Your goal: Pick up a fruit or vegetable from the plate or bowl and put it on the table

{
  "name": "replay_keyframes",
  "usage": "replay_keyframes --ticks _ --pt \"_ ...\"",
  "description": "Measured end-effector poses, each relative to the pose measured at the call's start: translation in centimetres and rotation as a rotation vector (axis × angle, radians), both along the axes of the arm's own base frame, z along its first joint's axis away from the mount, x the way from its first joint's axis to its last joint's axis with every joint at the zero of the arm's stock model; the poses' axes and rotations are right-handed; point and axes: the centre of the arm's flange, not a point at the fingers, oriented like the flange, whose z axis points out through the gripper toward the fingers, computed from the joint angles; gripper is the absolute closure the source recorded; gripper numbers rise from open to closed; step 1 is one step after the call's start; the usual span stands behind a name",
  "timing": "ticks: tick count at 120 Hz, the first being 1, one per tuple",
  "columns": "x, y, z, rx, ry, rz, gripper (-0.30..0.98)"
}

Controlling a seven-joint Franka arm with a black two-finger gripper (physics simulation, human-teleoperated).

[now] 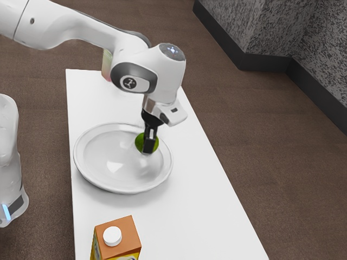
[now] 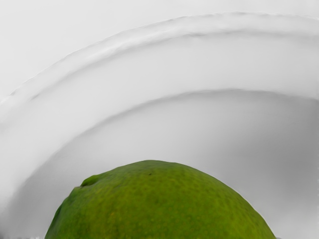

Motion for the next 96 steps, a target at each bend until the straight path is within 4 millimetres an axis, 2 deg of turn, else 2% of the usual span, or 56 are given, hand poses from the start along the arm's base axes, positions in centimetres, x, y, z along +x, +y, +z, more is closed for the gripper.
replay_keyframes --ticks 8,16,24,36,52,62,76,96 --pt "0.4 0.0 2.1 0.015 -0.024 -0.005 0.27" --pt "0.9 1.6 4.3 0.028 -0.039 0.024 0.27" --pt "0.8 4.6 5.8 0.042 -0.043 0.080 0.27" --pt "0.0 10.4 7.1 0.042 -0.032 0.181 0.27" --pt "-1.5 18.2 7.1 0.032 0.006 0.291 0.27" --pt "-2.6 21.9 6.8 0.031 0.030 0.335 0.27" --pt "-3.6 24.9 6.4 0.033 0.052 0.356 0.27" --pt "-3.9 25.5 6.1 0.047 0.067 0.330 0.28"
